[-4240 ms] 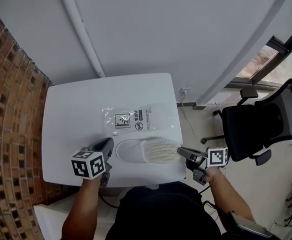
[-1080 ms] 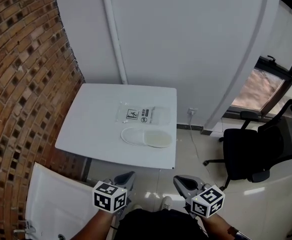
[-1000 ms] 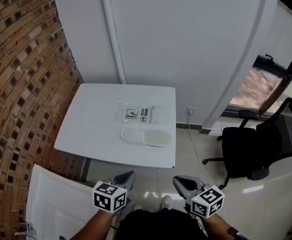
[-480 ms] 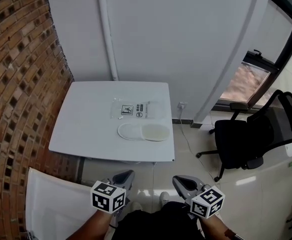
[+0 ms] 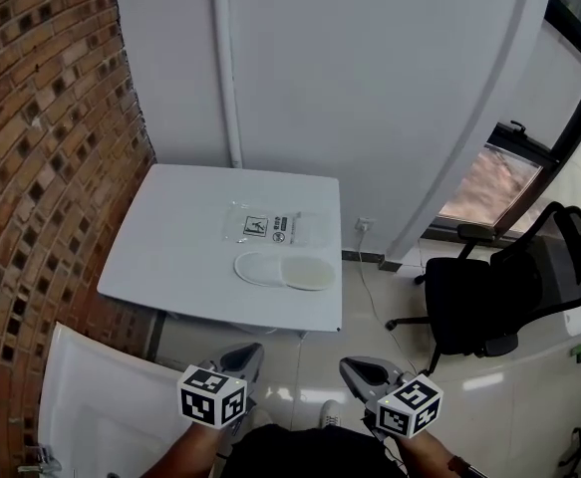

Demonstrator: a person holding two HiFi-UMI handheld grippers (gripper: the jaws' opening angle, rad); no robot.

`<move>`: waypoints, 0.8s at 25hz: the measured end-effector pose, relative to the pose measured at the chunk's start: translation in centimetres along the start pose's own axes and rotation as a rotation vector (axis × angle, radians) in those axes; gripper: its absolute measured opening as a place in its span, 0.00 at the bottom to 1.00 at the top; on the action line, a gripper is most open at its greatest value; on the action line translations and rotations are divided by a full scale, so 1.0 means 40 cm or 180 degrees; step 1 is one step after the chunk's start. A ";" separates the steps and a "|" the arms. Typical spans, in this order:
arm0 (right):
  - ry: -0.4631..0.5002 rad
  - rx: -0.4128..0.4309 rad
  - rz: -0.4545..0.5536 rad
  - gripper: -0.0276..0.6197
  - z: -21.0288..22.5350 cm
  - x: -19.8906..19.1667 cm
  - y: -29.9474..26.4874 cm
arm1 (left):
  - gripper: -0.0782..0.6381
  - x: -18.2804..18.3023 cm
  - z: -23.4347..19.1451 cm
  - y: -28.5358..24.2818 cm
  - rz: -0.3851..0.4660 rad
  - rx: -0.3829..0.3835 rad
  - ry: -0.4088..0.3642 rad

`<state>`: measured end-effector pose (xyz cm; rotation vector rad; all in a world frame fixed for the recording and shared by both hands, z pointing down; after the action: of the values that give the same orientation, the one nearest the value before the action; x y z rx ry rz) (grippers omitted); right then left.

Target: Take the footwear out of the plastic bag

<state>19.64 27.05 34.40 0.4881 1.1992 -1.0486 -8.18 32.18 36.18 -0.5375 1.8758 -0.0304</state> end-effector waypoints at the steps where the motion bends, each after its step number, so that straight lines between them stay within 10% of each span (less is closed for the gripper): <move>1: -0.0005 0.0011 0.0008 0.04 0.007 0.002 0.001 | 0.12 -0.004 0.006 -0.002 -0.0001 0.0017 0.0000; 20: 0.0002 0.0134 0.0061 0.04 0.019 -0.010 -0.003 | 0.12 -0.007 0.036 -0.003 -0.0115 0.0057 -0.0112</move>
<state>19.93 26.54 35.06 0.5318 1.1728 -1.0591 -6.77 32.51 35.94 -0.5562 1.8300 -0.0611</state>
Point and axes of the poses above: the fingertips, and each gripper's own axes: y backward along the fingers, z to its right, x out of its top, the point moved 10 cm from there along y, backward along the fingers, and after that the axes turned 15 degrees about z, right-handed, at the moved point
